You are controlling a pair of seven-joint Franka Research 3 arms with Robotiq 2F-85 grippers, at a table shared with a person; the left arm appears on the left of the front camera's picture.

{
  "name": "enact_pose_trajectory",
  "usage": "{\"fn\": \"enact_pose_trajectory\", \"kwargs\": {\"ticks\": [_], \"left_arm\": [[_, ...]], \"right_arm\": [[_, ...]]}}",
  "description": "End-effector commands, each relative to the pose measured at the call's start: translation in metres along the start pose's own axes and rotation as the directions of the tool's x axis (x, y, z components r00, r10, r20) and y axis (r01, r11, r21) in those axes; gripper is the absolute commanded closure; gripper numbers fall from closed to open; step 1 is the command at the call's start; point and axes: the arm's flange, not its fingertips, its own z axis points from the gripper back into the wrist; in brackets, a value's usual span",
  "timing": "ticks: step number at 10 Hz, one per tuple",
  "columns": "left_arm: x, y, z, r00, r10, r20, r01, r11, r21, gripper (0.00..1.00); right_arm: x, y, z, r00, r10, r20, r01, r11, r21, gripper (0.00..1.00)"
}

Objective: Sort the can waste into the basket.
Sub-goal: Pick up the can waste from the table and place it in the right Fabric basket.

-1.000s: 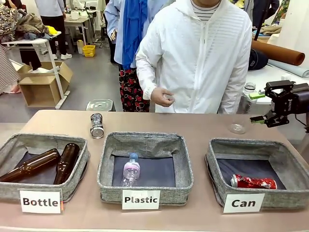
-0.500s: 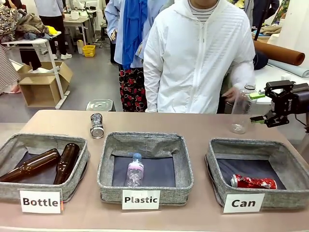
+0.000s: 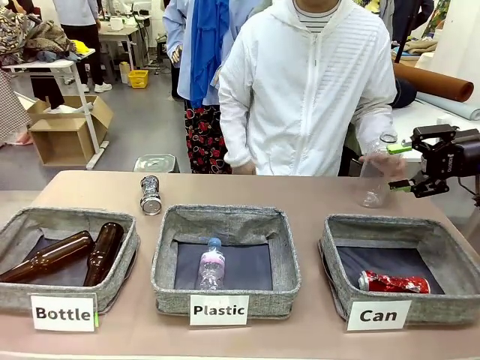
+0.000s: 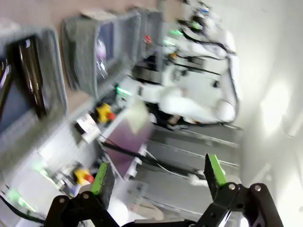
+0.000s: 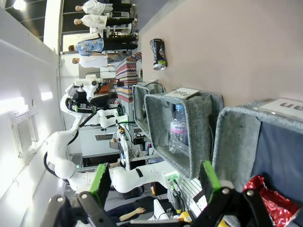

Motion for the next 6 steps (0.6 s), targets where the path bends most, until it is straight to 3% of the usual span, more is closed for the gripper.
{"fn": "enact_pose_trajectory", "kwargs": {"ticks": [1, 3, 4, 6], "left_arm": [[0.092, -0.04, -0.182, 0.952, -0.044, 0.301, -0.124, 0.847, 0.516, 0.0], [0.115, -0.041, -0.209, 0.969, -0.031, 0.246, -0.121, 0.806, 0.58, 0.0], [0.124, -0.039, -0.214, 0.956, -0.029, 0.293, -0.163, 0.774, 0.611, 0.0], [0.149, -0.027, -0.23, 0.954, -0.089, 0.287, -0.15, 0.689, 0.71, 0.0]], "right_arm": [[0.0, 0.001, 0.003, 1.0, 0.025, -0.011, -0.025, 1.0, 0.003, 0.0], [0.0, 0.001, 0.003, 1.0, 0.025, -0.011, -0.025, 1.0, 0.003, 0.0], [0.0, 0.001, 0.003, 1.0, 0.025, -0.011, -0.025, 1.0, 0.003, 0.0], [0.0, 0.001, 0.003, 1.0, 0.025, -0.011, -0.025, 1.0, 0.003, 0.0]]}}
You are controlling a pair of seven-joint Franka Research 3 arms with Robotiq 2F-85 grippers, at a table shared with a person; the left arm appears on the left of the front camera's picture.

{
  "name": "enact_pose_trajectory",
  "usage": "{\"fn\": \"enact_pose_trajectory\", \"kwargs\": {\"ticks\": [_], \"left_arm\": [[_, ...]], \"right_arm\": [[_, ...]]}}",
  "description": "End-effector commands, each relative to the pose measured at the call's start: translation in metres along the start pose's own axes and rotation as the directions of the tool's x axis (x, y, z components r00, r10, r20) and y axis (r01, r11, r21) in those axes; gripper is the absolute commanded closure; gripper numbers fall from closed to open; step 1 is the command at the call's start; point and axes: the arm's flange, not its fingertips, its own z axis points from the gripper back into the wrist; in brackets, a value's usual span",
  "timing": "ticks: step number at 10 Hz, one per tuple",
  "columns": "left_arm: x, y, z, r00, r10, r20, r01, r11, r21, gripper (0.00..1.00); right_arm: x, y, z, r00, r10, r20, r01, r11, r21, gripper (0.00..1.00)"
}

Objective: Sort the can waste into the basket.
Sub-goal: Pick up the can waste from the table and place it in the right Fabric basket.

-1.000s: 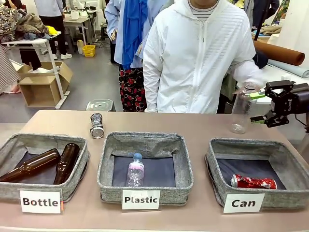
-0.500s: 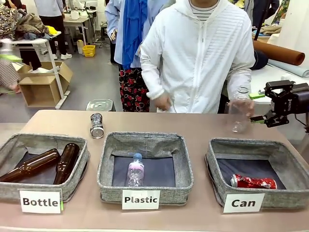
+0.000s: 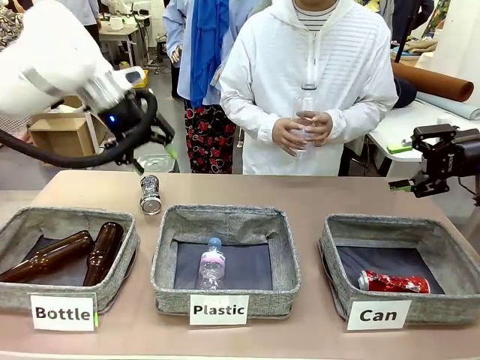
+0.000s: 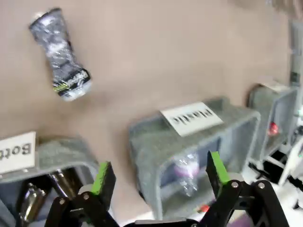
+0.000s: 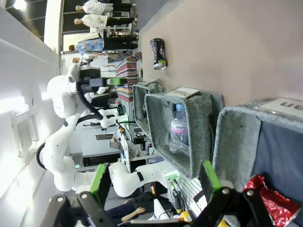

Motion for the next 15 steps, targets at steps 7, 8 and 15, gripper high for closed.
{"fn": "enact_pose_trajectory", "kwargs": {"ticks": [7, 8, 15], "left_arm": [[0.039, 0.086, 0.043, 0.994, 0.112, 0.011, -0.109, 0.983, -0.145, 0.0], [0.029, 0.119, 0.07, 0.997, 0.059, -0.045, -0.068, 0.967, -0.247, 0.0], [0.012, 0.133, 0.052, 0.99, 0.088, 0.113, -0.064, 0.977, -0.203, 0.0]], "right_arm": [[0.0, 0.0, 0.002, 1.0, 0.024, -0.011, -0.024, 1.0, 0.001, 0.0], [0.0, 0.0, 0.002, 1.0, 0.024, -0.011, -0.024, 1.0, 0.001, 0.0], [0.0, 0.0, 0.002, 1.0, 0.024, -0.011, -0.024, 1.0, 0.001, 0.0]]}}
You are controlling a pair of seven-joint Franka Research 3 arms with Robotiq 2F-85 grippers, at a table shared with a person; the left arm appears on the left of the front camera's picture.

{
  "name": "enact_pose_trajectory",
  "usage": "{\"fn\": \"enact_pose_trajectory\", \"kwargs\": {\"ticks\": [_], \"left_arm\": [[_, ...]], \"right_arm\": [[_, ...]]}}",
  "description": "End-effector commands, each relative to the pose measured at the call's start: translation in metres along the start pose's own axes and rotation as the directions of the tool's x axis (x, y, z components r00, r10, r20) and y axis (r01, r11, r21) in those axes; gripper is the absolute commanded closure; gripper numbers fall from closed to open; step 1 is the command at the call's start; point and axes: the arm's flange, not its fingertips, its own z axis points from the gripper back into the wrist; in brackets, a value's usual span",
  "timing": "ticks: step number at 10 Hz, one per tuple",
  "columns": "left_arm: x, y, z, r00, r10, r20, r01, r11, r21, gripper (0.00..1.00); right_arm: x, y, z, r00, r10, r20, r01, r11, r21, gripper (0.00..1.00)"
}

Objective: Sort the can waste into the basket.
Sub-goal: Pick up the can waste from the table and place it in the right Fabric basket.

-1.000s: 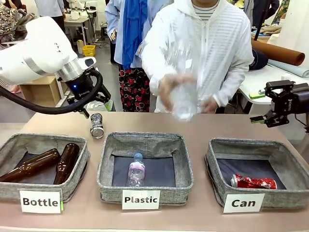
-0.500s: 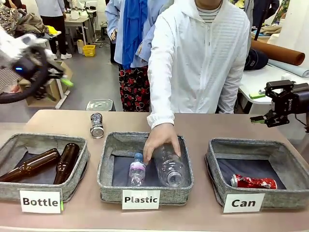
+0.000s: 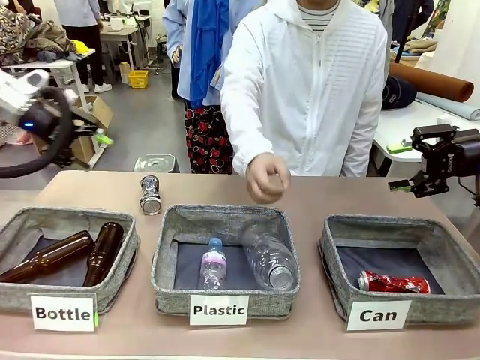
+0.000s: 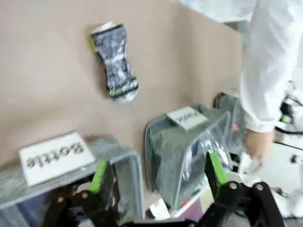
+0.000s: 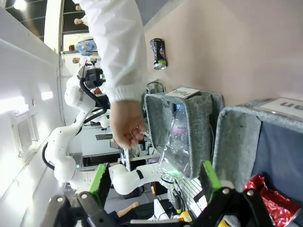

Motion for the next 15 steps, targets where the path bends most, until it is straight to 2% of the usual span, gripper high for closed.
{"fn": "enact_pose_trajectory", "kwargs": {"ticks": [1, 2, 4, 5, 6, 10, 11, 13, 14, 15], "left_arm": [[0.01, -0.035, -0.042, 0.999, 0.016, 0.045, -0.025, 0.979, 0.204, 0.0], [0.019, -0.045, -0.061, 0.998, 0.041, 0.058, -0.055, 0.96, 0.276, 0.0], [0.031, -0.055, -0.107, 0.992, 0.062, 0.109, -0.104, 0.889, 0.445, 0.0], [0.036, -0.056, -0.124, 0.994, 0.06, 0.09, -0.097, 0.861, 0.5, 0.0], [0.038, -0.055, -0.139, 0.995, 0.064, 0.073, -0.093, 0.844, 0.528, 0.0], [0.05, -0.041, -0.191, 0.994, 0.058, 0.096, -0.102, 0.821, 0.561, 0.0], [0.052, -0.034, -0.203, 0.989, 0.076, 0.124, -0.135, 0.793, 0.593, 0.0], [0.054, -0.033, -0.205, 0.988, 0.065, 0.141, -0.14, 0.771, 0.621, 0.0], [0.053, -0.033, -0.204, 0.988, 0.046, 0.15, -0.131, 0.769, 0.626, 0.6], [0.052, -0.033, -0.203, 0.987, 0.041, 0.157, -0.131, 0.772, 0.622, 0.6]], "right_arm": [[0.0, 0.0, 0.002, 1.0, 0.024, -0.01, -0.024, 1.0, 0.001, 0.0], [0.0, 0.0, 0.002, 1.0, 0.024, -0.01, -0.024, 1.0, 0.001, 0.0], [0.0, 0.0, 0.002, 1.0, 0.024, -0.01, -0.024, 1.0, 0.001, 0.0], [0.0, 0.0, 0.002, 1.0, 0.024, -0.01, -0.024, 1.0, 0.001, 0.0], [0.0, 0.0, 0.002, 1.0, 0.024, -0.01, -0.024, 1.0, 0.001, 0.0], [0.0, 0.0, 0.002, 1.0, 0.024, -0.01, -0.024, 1.0, 0.001, 0.0], [0.0, 0.0, 0.002, 1.0, 0.024, -0.01, -0.024, 1.0, 0.001, 0.0], [0.0, 0.0, 0.002, 1.0, 0.024, -0.01, -0.024, 1.0, 0.001, 0.0], [0.0, 0.0, 0.002, 1.0, 0.024, -0.01, -0.024, 1.0, 0.001, 0.0], [0.0, 0.0, 0.002, 1.0, 0.024, -0.01, -0.024, 1.0, 0.001, 0.0]]}}
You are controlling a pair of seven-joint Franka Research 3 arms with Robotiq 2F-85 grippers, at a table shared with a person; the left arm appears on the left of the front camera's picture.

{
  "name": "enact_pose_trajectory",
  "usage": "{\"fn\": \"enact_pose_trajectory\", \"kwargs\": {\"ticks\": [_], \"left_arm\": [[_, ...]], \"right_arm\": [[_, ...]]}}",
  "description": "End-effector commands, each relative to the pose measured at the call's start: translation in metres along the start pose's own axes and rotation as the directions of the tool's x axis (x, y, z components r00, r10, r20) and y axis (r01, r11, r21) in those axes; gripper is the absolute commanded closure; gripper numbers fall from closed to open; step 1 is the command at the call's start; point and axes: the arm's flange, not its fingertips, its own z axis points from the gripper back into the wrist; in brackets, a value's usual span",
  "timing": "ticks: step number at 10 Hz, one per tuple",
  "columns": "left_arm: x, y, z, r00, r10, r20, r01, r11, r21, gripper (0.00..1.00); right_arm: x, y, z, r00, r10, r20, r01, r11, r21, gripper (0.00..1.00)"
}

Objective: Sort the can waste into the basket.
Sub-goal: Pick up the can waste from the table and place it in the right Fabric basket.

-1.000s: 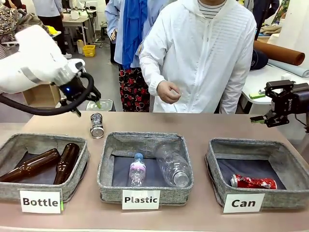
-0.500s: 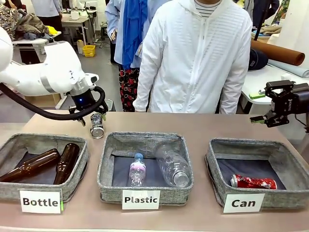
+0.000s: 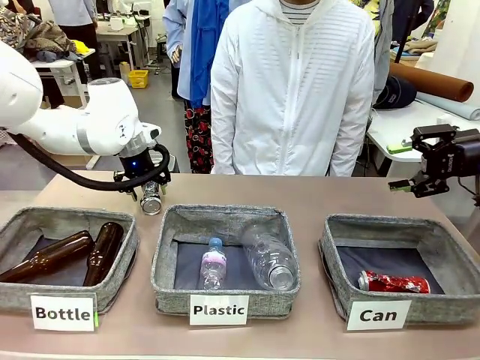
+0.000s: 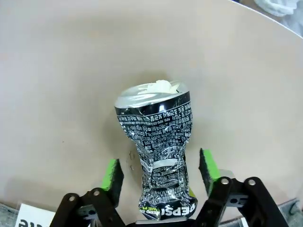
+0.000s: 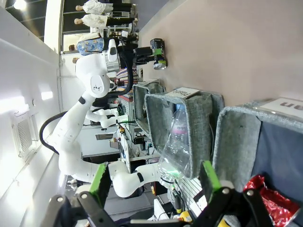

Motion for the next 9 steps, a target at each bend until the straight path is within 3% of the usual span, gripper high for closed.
{"fn": "enact_pose_trajectory", "kwargs": {"ticks": [1, 2, 3, 9], "left_arm": [[0.001, -0.0023, 0.0048, 0.999, 0.018, 0.04, -0.019, 0.999, 0.03, 1.0], [0.0029, -0.0025, 0.0046, 0.999, 0.019, 0.044, -0.021, 0.999, 0.04, 0.65], [0.0032, -0.0011, 0.0044, 0.999, 0.027, 0.042, -0.029, 0.999, 0.041, 1.0], [0.0031, -0.0008, 0.0103, 0.999, 0.028, 0.038, -0.029, 0.999, 0.034, 1.0]], "right_arm": [[0.0004, 0.0004, 0.0025, 1.0, 0.024, -0.01, -0.024, 1.0, 0.001, 0.0], [0.0004, 0.0004, 0.0025, 1.0, 0.024, -0.01, -0.024, 1.0, 0.001, 0.0], [0.0004, 0.0004, 0.0025, 1.0, 0.024, -0.01, -0.024, 1.0, 0.001, 0.0], [0.0004, 0.0004, 0.0025, 1.0, 0.024, -0.01, -0.024, 1.0, 0.001, 0.0]]}}
